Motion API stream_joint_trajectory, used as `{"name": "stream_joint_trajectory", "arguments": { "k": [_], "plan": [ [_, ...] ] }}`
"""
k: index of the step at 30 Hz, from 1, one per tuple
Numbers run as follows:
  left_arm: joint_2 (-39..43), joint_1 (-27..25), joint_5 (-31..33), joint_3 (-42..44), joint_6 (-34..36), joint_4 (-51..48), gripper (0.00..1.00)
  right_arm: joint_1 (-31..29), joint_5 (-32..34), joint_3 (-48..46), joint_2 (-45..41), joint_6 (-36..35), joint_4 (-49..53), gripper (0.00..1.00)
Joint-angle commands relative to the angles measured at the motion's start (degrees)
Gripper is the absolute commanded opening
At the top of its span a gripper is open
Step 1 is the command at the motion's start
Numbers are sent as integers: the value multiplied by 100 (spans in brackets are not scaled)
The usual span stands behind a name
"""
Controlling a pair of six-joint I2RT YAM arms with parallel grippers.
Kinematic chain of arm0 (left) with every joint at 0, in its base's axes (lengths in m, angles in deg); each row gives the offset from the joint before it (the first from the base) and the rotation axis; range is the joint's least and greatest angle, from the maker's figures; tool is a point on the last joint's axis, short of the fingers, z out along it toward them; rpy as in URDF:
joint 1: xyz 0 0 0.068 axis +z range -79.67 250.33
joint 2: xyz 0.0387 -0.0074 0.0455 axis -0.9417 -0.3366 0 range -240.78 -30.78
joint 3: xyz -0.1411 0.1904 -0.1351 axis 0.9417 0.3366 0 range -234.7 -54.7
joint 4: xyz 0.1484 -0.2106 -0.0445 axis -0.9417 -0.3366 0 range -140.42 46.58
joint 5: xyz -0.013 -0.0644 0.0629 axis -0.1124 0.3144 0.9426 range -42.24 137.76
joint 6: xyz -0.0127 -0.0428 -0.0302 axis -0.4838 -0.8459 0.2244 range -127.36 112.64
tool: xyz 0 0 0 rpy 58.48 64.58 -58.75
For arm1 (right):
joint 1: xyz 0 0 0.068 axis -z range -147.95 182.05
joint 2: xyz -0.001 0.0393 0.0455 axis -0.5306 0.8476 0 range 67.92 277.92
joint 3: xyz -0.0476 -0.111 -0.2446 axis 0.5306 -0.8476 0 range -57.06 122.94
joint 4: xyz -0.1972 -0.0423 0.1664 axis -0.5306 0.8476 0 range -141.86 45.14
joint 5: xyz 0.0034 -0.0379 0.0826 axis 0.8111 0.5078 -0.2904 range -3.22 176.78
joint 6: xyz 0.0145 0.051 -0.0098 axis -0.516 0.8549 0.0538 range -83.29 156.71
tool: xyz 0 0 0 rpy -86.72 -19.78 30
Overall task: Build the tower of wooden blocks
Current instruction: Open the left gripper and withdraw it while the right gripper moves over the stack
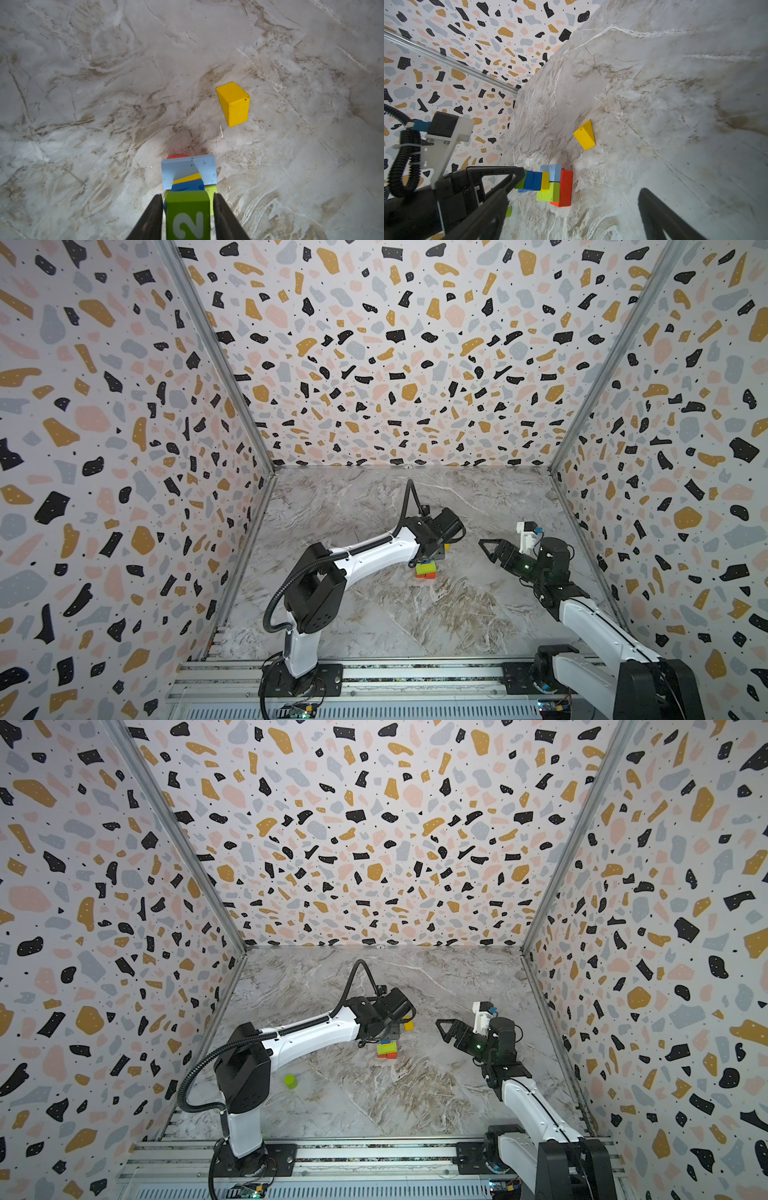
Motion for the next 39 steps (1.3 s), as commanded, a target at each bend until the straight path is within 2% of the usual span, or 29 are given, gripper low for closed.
{"name": "stream_joint_trajectory", "arguments": {
  "k": [1, 6, 9, 12, 15, 21, 26, 35, 39],
  "plan": [
    [83, -30, 96, -92, 21, -99, 43, 18, -47, 39, -76, -105, 40, 99],
    [152, -30, 167, -165, 18, -155, 54, 24, -42, 52, -83, -146, 56, 99],
    [230, -30, 267, -314, 92, -282, 67, 13, -191, 106, -161, -354, 90, 99],
    [433, -30, 428, -404, 171, -378, 79, 14, 44, 118, -432, -515, 257, 99],
    [779, -28, 684, -275, 226, -411, 100, 10, 142, 217, -594, -713, 445, 99],
    [1760, 276, 822, 491, 365, -191, 100, -385, 179, 847, -272, -1117, 1095, 97],
    [2791, 884, 626, 1324, 560, 91, 100, -1276, 745, 1845, 204, -1642, 2023, 93],
    [4340, 2403, 96, 2229, 1191, 132, 100, -2908, 1604, 3499, 1389, -2249, 3143, 90],
    [4741, 3325, -535, 2434, 1414, 149, 100, -3727, 1986, 4190, 2075, -2302, 3325, 90]
  ]
}}
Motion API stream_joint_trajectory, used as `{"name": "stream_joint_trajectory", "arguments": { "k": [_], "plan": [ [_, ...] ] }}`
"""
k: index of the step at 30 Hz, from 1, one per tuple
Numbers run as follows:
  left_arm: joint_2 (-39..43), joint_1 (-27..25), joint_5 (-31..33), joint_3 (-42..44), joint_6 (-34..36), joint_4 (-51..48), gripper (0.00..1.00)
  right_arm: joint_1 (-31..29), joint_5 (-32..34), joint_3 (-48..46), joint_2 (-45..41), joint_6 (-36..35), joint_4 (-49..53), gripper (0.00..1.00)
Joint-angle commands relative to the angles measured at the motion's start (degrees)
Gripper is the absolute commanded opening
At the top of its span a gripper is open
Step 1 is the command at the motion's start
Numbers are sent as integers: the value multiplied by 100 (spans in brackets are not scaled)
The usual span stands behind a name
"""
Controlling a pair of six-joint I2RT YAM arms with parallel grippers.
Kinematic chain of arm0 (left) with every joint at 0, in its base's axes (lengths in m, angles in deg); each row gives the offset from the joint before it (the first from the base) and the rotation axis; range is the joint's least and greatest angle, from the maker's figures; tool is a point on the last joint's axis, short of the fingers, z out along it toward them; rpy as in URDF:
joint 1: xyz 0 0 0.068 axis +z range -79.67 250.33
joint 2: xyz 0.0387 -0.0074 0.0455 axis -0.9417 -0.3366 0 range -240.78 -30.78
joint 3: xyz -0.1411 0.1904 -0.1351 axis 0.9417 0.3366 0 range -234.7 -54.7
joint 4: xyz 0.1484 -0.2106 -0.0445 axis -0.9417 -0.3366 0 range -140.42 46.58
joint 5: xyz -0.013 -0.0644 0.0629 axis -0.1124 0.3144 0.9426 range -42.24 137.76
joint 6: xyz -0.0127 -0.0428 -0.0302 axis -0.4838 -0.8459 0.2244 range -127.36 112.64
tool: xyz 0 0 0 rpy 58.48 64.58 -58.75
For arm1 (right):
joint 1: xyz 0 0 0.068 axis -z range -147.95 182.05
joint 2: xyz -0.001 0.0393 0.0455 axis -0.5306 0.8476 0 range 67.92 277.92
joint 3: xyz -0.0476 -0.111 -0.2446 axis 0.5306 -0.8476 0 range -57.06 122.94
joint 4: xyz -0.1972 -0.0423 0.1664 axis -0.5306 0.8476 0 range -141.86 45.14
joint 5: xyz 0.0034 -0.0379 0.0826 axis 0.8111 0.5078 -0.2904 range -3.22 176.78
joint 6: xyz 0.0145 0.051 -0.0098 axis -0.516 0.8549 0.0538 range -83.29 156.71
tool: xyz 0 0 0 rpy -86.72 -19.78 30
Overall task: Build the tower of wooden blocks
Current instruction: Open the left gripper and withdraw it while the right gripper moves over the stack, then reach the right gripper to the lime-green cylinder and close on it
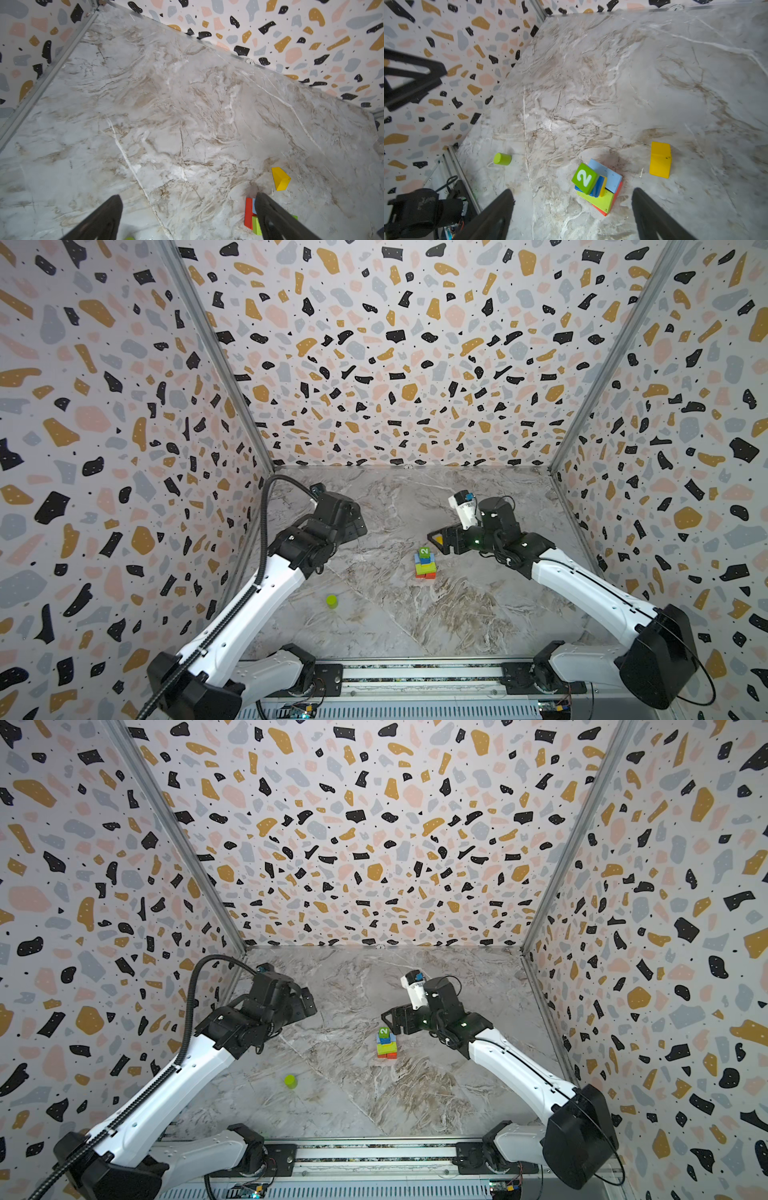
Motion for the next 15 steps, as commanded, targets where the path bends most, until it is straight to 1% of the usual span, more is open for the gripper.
{"name": "stream_joint_trajectory", "arguments": {
  "k": [1, 6, 9, 15],
  "plan": [
    [297, 687, -715, 201, 365, 147, 100, -628, 505, 660, 512, -238, 488, 90],
    [619, 1875, -1424, 267, 552, 199, 100, -1543, 800, 1618, 1656, -284, 449, 89],
    [684, 2429, -1713, 310, 651, 202, 100, -1952, 805, 2055, 2275, -310, 309, 87],
    [982, 2869, -1392, 660, 514, 396, 100, -2524, 725, 2689, 3260, -346, 105, 85]
  ]
}}
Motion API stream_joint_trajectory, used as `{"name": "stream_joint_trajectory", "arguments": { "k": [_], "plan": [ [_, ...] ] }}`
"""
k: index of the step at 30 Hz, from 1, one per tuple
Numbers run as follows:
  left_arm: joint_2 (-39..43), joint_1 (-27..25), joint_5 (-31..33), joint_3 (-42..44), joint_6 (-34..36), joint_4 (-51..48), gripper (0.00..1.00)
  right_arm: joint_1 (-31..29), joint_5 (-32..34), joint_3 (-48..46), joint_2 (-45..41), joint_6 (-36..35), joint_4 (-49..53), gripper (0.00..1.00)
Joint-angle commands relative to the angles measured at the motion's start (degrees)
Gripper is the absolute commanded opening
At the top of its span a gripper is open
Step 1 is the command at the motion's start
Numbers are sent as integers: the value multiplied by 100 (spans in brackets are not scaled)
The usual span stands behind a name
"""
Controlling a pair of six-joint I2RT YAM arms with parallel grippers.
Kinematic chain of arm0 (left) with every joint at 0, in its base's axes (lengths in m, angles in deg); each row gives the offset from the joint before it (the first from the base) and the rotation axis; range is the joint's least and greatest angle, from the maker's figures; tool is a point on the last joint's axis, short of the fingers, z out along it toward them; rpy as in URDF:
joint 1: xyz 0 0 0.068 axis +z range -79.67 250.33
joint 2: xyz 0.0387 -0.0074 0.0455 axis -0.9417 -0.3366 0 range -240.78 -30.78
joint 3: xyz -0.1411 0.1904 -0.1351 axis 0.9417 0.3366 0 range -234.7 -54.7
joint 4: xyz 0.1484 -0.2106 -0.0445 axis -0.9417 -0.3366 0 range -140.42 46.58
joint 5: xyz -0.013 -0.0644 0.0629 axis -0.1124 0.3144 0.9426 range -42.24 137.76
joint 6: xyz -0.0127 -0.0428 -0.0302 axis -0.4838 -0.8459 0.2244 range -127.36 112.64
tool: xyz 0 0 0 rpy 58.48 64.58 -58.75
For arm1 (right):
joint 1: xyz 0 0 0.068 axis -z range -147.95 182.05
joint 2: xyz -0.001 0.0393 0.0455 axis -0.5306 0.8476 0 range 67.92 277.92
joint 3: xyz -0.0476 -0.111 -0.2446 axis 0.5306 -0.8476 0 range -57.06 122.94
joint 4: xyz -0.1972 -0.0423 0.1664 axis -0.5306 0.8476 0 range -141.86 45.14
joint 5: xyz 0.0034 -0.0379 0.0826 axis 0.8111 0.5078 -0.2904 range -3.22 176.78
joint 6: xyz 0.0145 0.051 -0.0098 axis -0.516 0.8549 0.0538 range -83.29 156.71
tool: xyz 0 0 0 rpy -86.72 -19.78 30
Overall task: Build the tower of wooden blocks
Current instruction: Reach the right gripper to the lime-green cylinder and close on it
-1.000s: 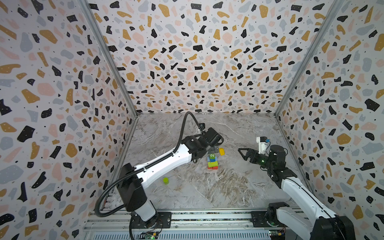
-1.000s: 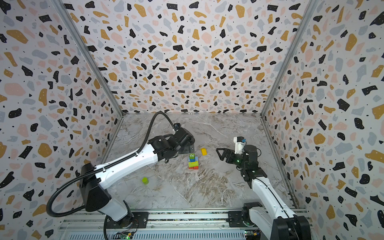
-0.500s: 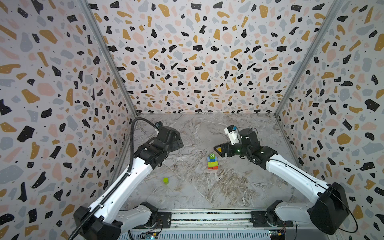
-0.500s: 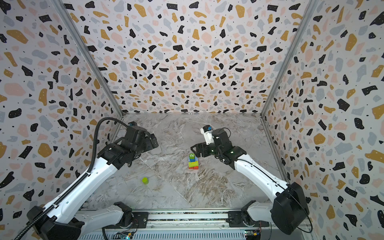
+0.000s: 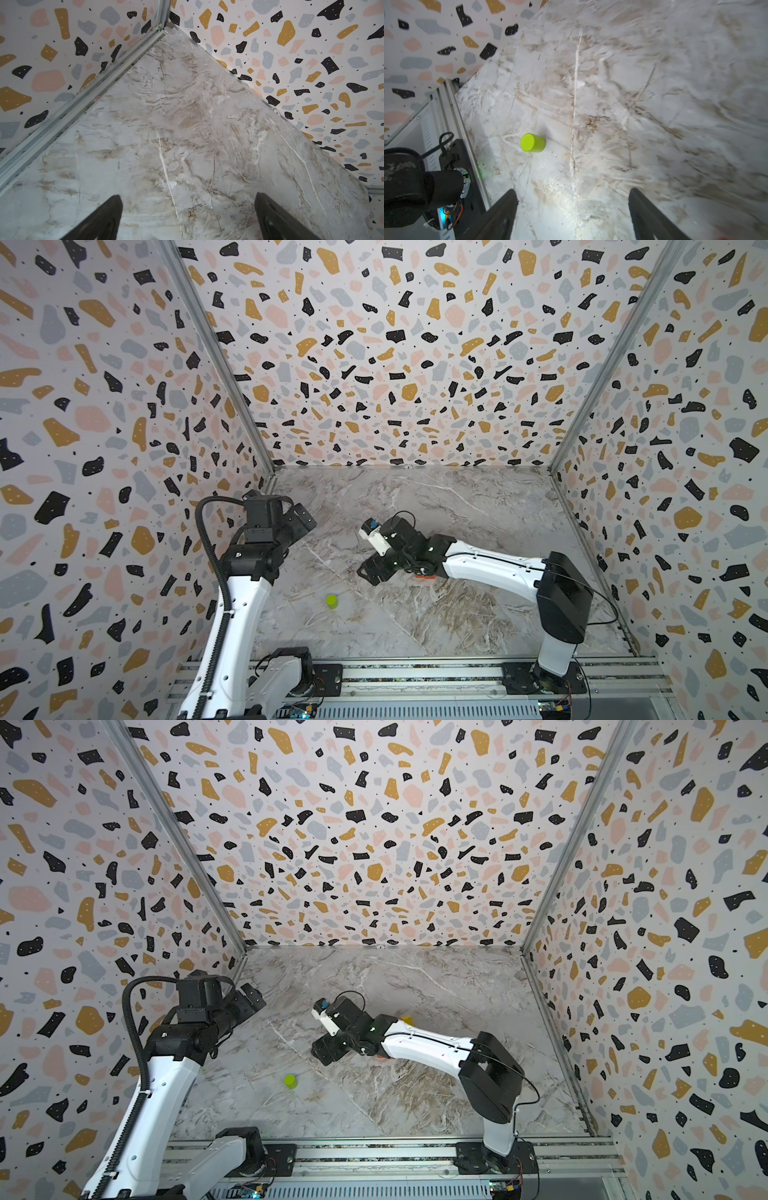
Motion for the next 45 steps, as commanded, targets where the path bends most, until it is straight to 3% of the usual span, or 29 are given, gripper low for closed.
{"name": "stream_joint_trajectory", "arguments": {
  "k": [1, 10, 20, 40, 45],
  "plan": [
    [218, 237, -10, 246, 60, 283, 100, -235, 28, 375, 278, -86, -111, 85],
    [452, 484, -49, 907, 6, 702, 100, -739, 19, 1083, 1169, -183, -233, 88],
    [483, 505, 112, 832, 60, 650, 100, -977, 32, 1495, 1824, -121, -374, 85],
    [489, 512, -48, 869, 50, 667, 100, -1009, 168, 2009, 2404, -94, -156, 47],
    [484, 505, -86, 869, 45, 667, 100, -1022, 160, 2008, 2408, -103, -102, 44]
  ]
}}
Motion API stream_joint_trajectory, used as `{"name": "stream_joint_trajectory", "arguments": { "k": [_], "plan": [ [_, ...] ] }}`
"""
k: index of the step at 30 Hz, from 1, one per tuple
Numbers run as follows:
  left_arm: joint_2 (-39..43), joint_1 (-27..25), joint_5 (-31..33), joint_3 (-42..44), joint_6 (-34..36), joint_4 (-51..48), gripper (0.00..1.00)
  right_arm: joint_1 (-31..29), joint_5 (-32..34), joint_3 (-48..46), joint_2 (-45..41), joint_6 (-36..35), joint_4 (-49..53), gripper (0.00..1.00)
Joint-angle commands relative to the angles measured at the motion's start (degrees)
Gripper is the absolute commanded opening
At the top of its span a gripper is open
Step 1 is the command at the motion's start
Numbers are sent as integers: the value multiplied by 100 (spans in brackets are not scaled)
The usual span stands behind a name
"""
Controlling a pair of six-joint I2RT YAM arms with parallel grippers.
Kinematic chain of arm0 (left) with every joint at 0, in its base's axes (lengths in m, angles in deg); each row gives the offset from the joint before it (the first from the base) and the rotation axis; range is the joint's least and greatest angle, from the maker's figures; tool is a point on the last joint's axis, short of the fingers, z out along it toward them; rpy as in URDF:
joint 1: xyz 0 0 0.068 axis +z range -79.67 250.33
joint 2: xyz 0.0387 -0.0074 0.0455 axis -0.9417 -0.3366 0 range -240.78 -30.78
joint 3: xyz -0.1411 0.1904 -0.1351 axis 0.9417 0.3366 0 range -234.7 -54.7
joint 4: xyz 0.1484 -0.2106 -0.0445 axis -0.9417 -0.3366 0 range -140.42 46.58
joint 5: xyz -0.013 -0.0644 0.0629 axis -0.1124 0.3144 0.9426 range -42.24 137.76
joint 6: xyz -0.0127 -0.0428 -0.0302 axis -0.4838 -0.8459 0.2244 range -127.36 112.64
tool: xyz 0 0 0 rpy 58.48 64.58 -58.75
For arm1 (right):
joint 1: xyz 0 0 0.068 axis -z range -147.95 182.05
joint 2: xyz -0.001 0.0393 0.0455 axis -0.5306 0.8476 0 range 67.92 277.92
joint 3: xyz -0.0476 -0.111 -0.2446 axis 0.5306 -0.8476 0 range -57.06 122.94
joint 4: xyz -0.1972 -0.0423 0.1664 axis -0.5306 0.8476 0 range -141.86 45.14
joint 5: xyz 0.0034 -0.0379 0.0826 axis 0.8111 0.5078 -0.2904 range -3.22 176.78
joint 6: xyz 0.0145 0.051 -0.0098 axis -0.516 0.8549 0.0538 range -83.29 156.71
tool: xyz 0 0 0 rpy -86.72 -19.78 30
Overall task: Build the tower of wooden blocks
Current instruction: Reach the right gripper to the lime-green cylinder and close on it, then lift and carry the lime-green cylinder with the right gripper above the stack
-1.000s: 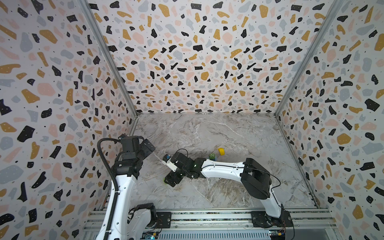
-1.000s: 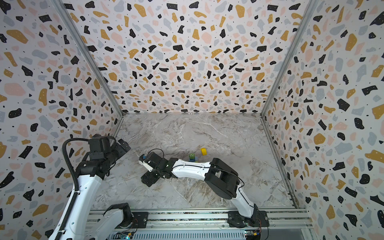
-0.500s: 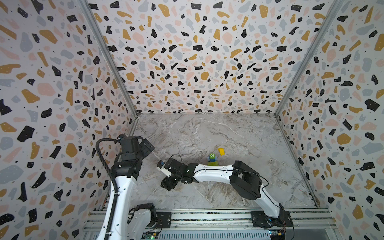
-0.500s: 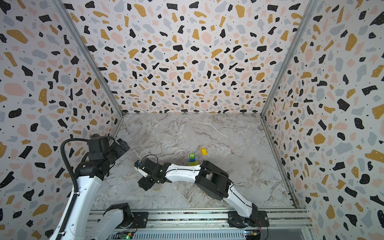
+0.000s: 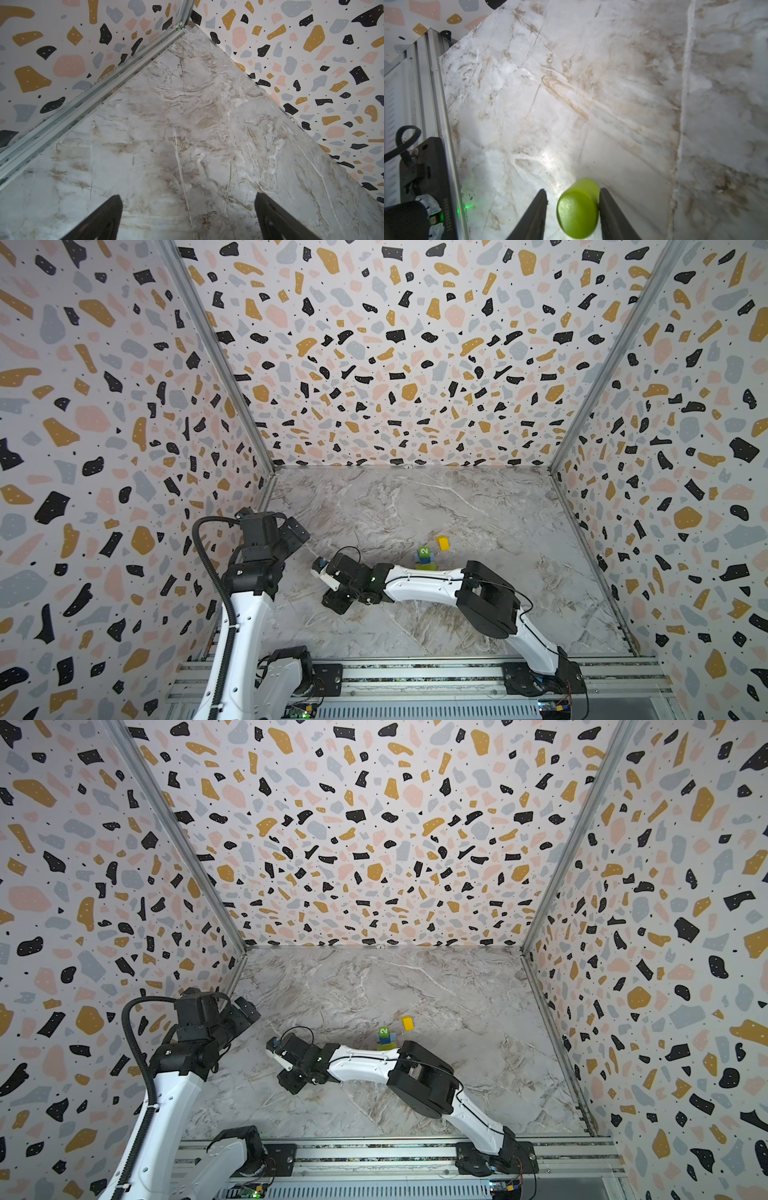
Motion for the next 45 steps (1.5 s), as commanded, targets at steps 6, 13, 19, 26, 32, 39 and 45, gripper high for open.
{"name": "stream_joint_trajectory", "arguments": {
  "k": [6, 13, 19, 26, 32, 39, 45],
  "plan": [
    [8, 39, -124, -104, 64, 147, 100, -47, 102, 194, 52, -44, 231, 45],
    [6, 34, -141, -113, 55, 138, 100, -75, 147, 223, 129, -55, 272, 44],
    [10, 34, -159, -115, 55, 125, 100, -82, 191, 235, 151, -46, 279, 38],
    [12, 40, -194, -132, 55, 108, 100, -91, 207, 239, 149, -49, 254, 33],
    [7, 37, -203, -123, 55, 108, 100, -98, 197, 237, 119, -41, 262, 29],
    [-92, 31, -294, -269, 96, 68, 100, -86, 386, 203, -62, -133, 483, 26],
    [-315, 27, -474, -635, 353, -55, 100, 20, 550, -48, -592, -233, 701, 24]
  ]
}}
